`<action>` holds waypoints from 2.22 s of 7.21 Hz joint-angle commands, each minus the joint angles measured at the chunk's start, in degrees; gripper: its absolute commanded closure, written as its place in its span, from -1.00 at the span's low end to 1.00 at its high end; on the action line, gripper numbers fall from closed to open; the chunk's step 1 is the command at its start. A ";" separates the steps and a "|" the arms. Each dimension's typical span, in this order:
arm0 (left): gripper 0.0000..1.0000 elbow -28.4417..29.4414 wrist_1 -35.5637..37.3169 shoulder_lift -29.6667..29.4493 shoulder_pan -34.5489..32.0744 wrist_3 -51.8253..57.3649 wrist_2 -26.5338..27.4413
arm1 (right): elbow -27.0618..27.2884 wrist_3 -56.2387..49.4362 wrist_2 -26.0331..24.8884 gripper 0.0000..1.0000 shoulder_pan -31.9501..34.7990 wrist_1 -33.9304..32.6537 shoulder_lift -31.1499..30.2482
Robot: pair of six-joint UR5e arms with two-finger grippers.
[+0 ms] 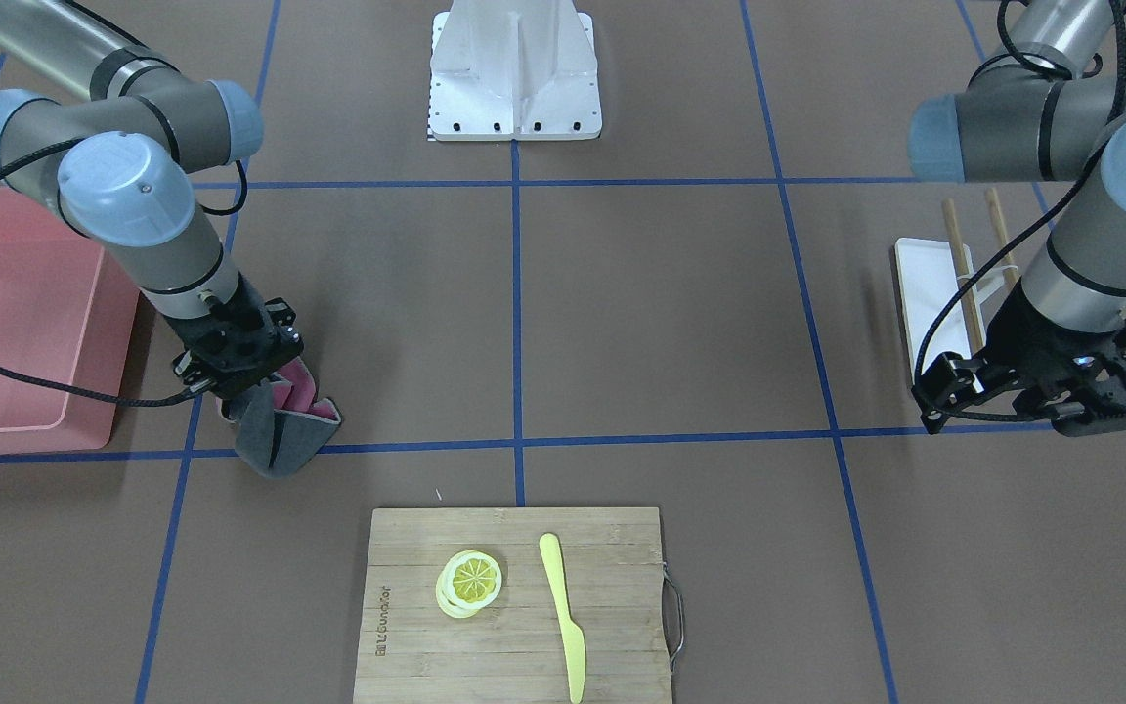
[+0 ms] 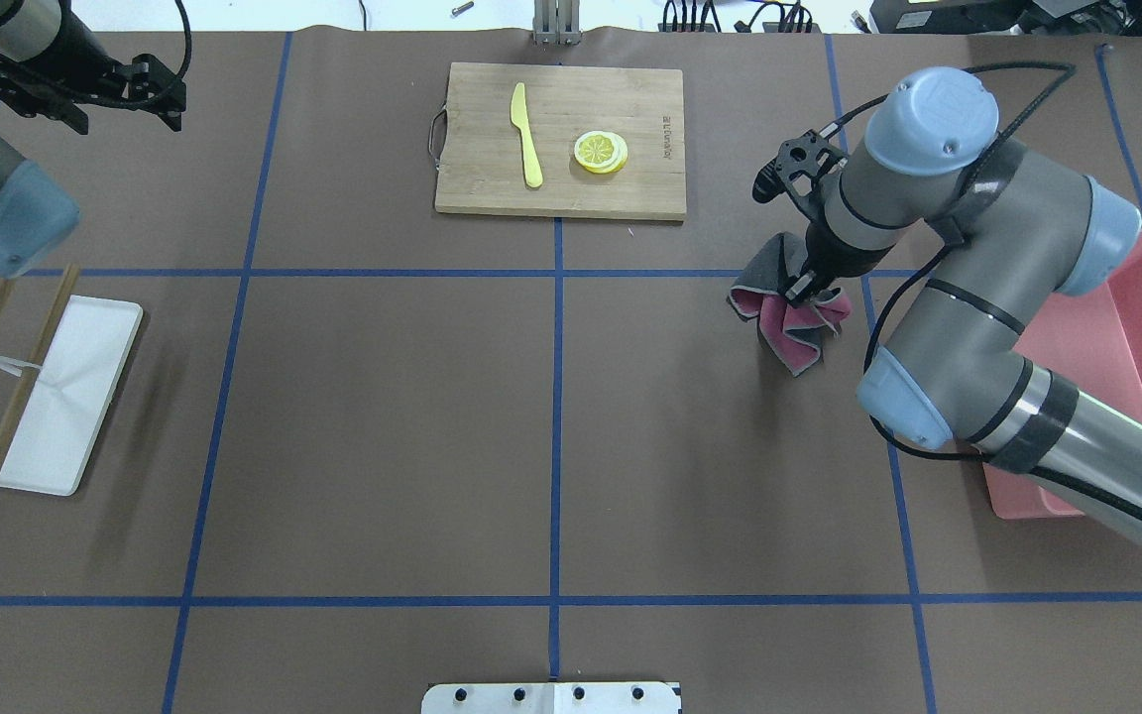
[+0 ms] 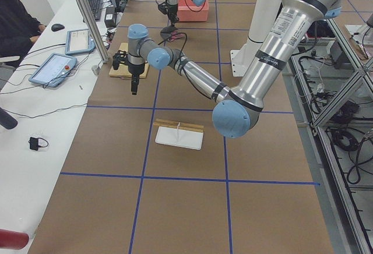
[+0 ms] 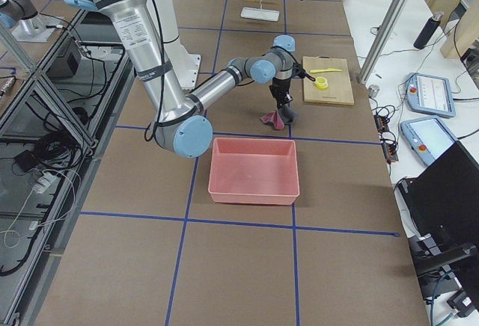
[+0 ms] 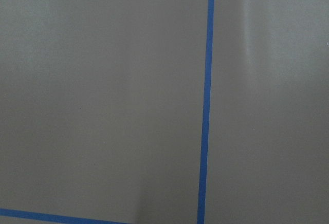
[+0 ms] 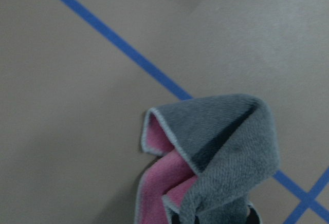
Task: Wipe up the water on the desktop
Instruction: 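Drag the towel across the table away from the robot with the right gripper, then drag the towel back toward the robot and lift it with the right gripper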
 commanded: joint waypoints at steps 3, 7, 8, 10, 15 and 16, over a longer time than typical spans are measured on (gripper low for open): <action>-0.97 0.08 -0.01 0.18 0.02 0.12 0.03 | 19.32 0.97 0.46 1.00 -6.88 -0.54 -17.41; -0.97 -0.01 -0.01 0.27 0.02 0.21 0.29 | 27.00 10.86 0.38 1.00 -17.76 -0.54 -21.85; -0.97 -0.01 -0.01 0.27 0.02 0.21 0.21 | 26.48 11.95 -0.15 1.00 -19.27 -0.54 -20.37; -0.97 0.08 -0.01 0.10 0.02 0.12 0.12 | 17.31 11.70 -0.15 1.00 -14.14 -0.63 -11.35; -0.97 1.57 -0.10 -0.78 0.11 0.12 0.03 | -5.20 7.39 0.46 1.00 -0.41 0.07 4.75; -0.97 1.92 -0.10 -1.05 0.11 0.12 0.03 | -7.08 7.47 0.64 1.00 1.18 0.07 6.52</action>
